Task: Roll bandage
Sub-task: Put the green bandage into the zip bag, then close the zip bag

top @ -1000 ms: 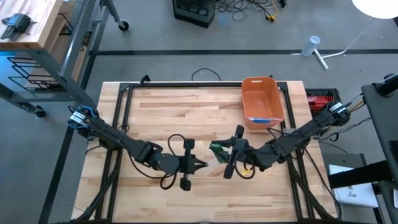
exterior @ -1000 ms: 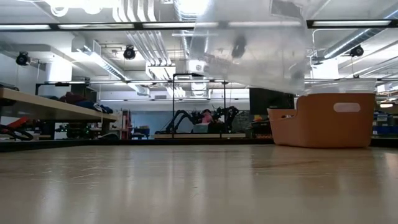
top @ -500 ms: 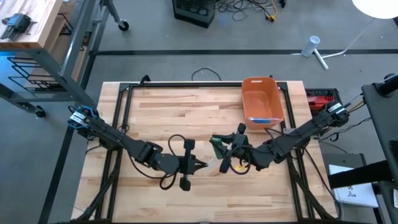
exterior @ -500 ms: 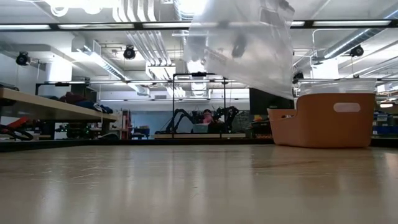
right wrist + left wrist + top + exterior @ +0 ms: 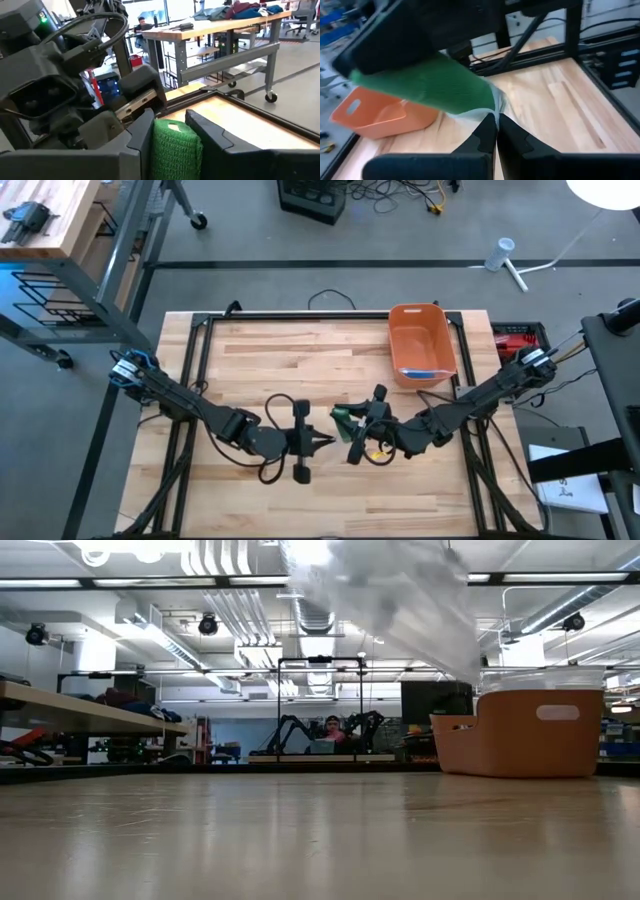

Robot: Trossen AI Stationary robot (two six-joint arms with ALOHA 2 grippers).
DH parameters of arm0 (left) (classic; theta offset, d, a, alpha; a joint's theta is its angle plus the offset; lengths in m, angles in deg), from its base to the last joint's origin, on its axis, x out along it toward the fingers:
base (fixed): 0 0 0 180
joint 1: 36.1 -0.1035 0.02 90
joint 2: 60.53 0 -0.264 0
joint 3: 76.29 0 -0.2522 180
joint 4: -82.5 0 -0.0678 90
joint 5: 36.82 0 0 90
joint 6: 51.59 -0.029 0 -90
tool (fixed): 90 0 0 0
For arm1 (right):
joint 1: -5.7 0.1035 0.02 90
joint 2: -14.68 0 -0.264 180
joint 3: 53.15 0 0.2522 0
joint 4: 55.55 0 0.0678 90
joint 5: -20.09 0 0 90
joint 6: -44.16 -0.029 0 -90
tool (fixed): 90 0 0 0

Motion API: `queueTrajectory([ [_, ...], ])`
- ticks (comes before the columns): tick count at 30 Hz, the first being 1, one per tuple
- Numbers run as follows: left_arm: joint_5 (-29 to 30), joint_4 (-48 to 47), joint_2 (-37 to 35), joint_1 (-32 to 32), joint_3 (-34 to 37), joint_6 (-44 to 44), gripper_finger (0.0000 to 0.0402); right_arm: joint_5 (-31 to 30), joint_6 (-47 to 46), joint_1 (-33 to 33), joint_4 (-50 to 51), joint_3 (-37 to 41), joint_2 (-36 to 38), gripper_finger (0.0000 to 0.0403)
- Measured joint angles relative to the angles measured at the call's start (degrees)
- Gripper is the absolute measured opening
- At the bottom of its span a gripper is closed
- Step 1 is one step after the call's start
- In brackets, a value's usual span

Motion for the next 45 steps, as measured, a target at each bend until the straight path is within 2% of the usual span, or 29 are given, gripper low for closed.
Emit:
queueTrajectory([
  [8,1.66,-0.34,0.0,-0.02,0.08,0.69,0.0,-0.03,1.36,2.75,0.48,0.0,0.02,0.0127],
  [15,1.72,-0.37,-0.11,0.19,0.08,-0.52,0.0,0.0,12.1,5.83,2.59,-0.02,0.26,0.016],
  [19,1.45,-0.4,-0.16,0.49,0.08,-1.08,0.0,0.03,14.09,7.12,7.38,-0.04,1.99,0.0191],
  [23,1.39,-0.39,-0.28,0.56,-0.38,-1.12,0.0,1.86,9.74,7.78,18.09,-1.38,4.96,0.0229],
  [28,1.39,-0.42,-0.46,0.95,-0.4,-2.32,0.0,12.38,1.09,7.89,40.42,-7.04,8.83,0.0277],
  [31,1.33,-0.43,-0.88,1.55,-0.4,-3.04,0.0,15.3,-2.62,8.53,52.82,-10.07,9.86,0.0293],
  [34,1.34,-0.4,-1.72,2.43,-0.4,-4.37,0.0,15.51,-6.24,9.45,63.48,-11.9,10.24,0.0297],
  [37,1.32,-0.39,-2.69,3.81,-0.4,-5.86,0.0,15.52,-9.83,10.4,69.51,-13.34,10.54,0.0291],
  [45,1.26,-0.35,-4.09,5.01,-0.45,-6.7,0.0,15.54,-8.52,11.58,65.48,-13.4,10.13,0.025],
])
